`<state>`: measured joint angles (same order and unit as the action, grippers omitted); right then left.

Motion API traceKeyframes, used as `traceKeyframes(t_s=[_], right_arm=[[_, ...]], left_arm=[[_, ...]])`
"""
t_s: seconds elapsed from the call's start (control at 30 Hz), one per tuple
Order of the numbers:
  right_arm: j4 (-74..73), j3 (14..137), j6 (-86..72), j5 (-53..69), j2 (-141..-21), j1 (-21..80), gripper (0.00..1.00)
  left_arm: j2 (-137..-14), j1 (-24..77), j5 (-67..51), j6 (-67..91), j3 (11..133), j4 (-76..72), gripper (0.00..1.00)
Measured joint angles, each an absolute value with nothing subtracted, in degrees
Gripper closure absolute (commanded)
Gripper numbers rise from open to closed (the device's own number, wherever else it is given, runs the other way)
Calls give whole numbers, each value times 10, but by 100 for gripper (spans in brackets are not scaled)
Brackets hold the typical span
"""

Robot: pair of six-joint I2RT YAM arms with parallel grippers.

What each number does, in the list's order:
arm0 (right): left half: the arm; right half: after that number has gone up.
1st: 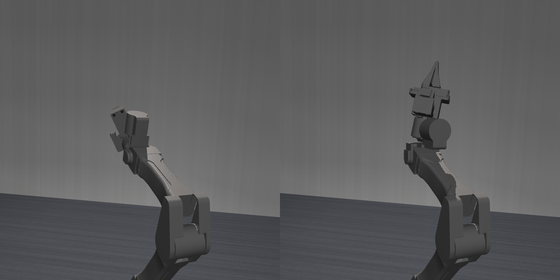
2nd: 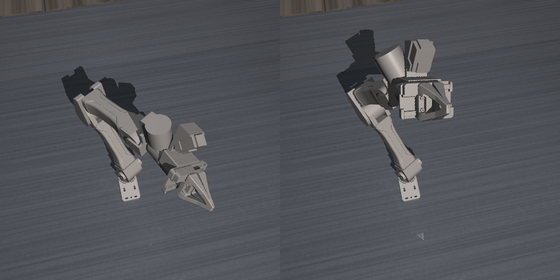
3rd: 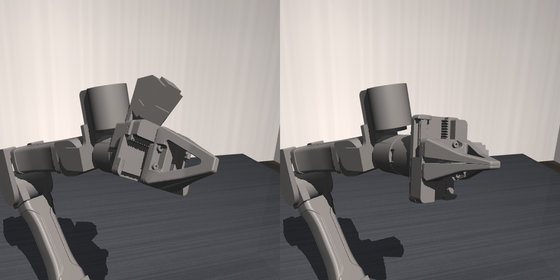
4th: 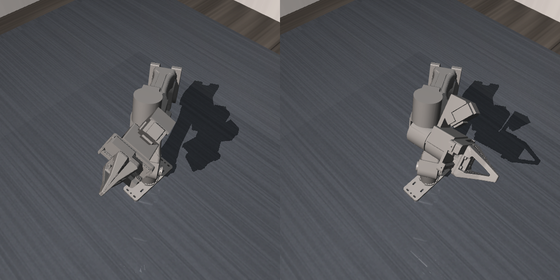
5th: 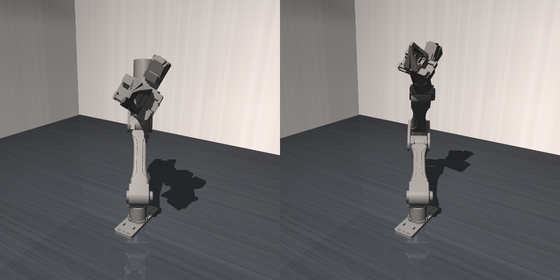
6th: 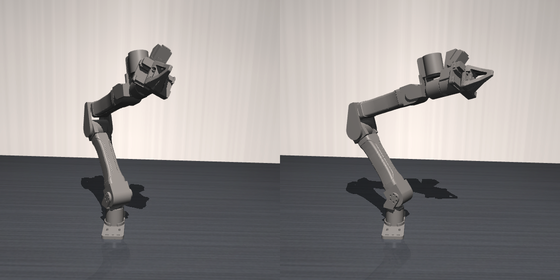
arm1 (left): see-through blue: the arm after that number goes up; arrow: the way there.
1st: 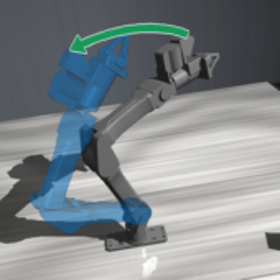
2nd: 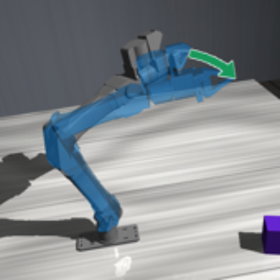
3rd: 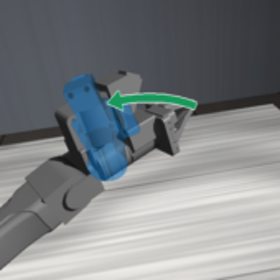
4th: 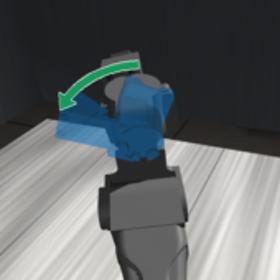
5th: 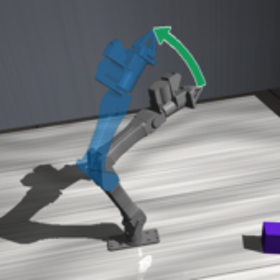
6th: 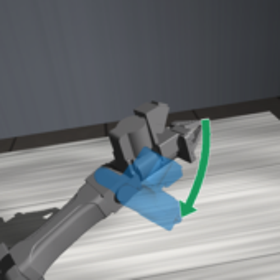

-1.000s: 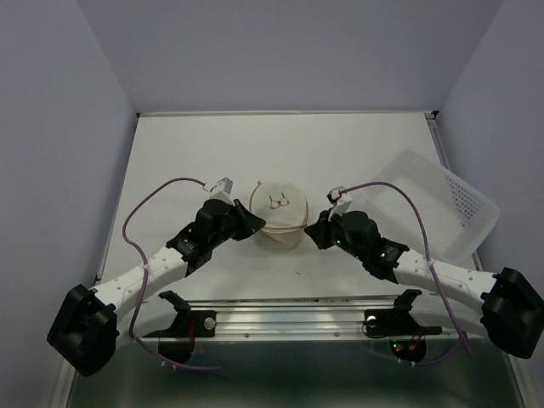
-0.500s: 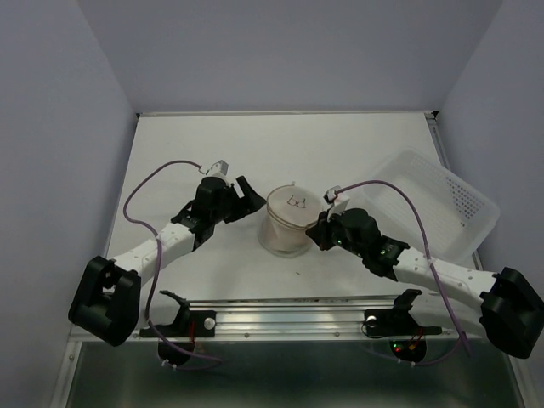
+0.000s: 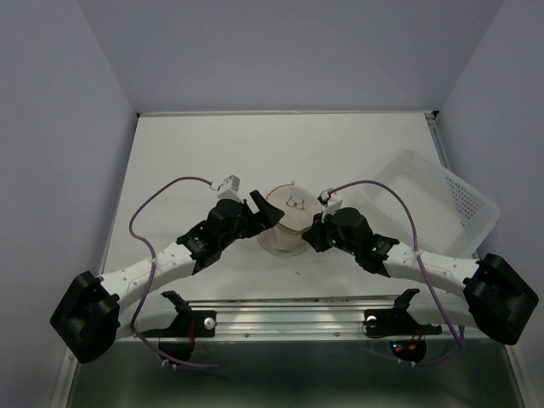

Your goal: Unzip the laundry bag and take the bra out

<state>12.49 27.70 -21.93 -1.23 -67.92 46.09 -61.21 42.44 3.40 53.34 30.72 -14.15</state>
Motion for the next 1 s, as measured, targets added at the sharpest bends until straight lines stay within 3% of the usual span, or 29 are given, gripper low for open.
traceKeyframes(t_s=[0.2,0.27,0.3,0.37,0.4,0.47,0.73,1.0], right_arm=[[138,277,-227,-10,-683,461,99],[140,277,-228,-9,-683,461,99],[140,277,-228,-8,-683,461,99],[140,277,-229,-8,-683,461,99],[141,277,-229,-7,-682,461,99],[140,277,-229,-6,-680,461,99],[124,261,-220,-47,-607,462,99],[107,253,-212,-62,-569,463,99]], left_arm=[[-695,434,43,546,307,-154,11],[-714,434,44,547,307,-161,29],[-722,434,44,548,308,-165,45],[-732,434,43,550,308,-173,61],[-735,434,43,549,309,-174,82],[-737,434,44,550,313,-176,100],[-683,428,41,535,307,-170,100],[-566,349,5,503,243,-120,100]])
